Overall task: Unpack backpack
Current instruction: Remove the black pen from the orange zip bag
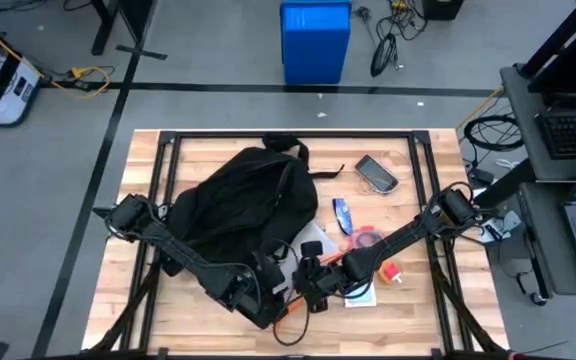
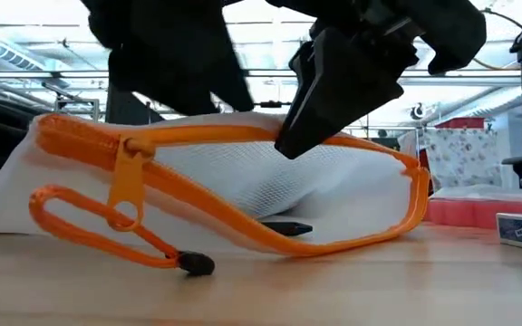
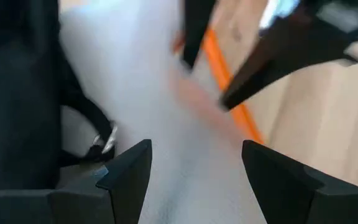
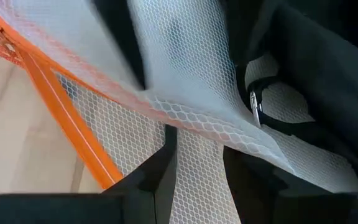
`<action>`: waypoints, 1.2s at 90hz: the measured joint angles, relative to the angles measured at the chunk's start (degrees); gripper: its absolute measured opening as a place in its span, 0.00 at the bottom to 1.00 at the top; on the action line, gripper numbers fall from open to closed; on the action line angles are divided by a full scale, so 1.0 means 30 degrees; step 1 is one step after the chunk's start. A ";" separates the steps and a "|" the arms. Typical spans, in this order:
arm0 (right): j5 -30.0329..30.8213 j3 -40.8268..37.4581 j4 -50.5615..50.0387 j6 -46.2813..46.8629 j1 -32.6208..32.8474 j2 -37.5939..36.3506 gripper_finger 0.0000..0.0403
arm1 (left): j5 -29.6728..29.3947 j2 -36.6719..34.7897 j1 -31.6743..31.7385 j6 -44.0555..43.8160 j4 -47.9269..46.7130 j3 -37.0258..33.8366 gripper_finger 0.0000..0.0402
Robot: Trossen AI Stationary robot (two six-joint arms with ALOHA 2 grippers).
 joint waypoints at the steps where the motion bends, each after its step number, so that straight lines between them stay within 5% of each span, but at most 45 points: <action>1: 0.0001 0.0000 0.0000 0.0003 -0.0005 0.0000 0.29 | 0.0029 -0.0002 -0.0007 0.0023 -0.0009 0.0034 0.60; 108: -0.0079 0.0000 0.0459 -0.0302 -0.0112 0.0036 0.29 | 0.0716 0.0553 0.1431 -0.0351 -0.0585 0.0313 0.59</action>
